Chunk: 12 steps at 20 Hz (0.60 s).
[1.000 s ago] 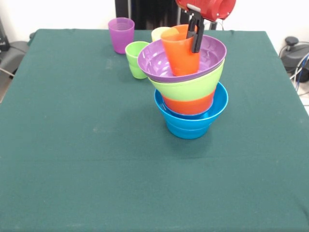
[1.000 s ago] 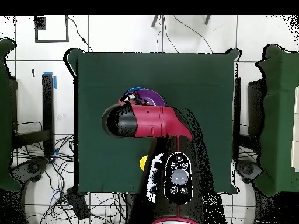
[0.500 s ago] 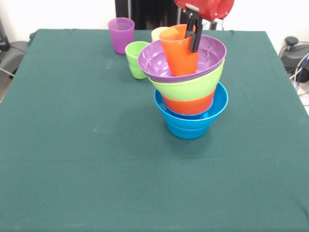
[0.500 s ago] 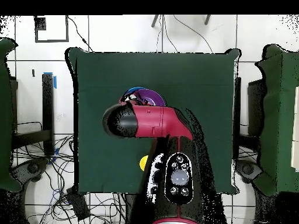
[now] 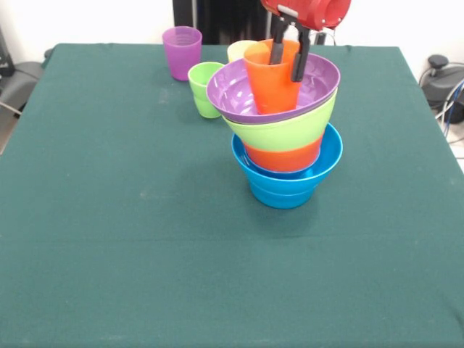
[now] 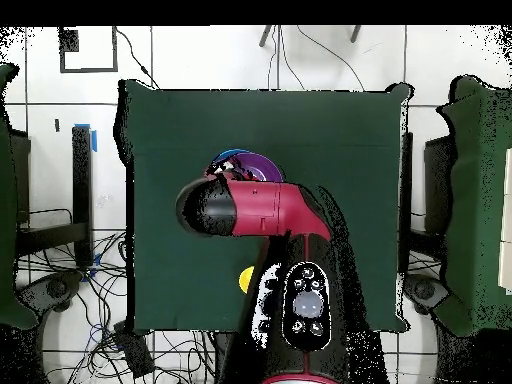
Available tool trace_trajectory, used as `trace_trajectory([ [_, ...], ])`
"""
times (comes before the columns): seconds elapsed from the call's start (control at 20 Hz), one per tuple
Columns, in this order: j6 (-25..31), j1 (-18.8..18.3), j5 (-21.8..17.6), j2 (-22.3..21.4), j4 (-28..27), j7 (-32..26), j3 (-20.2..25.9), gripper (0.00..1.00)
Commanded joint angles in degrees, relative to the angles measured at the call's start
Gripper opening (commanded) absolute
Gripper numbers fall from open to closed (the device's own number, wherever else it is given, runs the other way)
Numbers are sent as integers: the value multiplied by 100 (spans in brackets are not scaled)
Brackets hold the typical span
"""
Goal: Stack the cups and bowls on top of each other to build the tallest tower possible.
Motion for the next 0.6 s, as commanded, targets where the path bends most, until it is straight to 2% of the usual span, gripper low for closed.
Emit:
trace_trajectory([
  [0.05, -158, 125, -532, 171, -183, -406, 264, 100],
  [0.6, -120, 151, -512, 146, -181, -387, 236, 100],
])
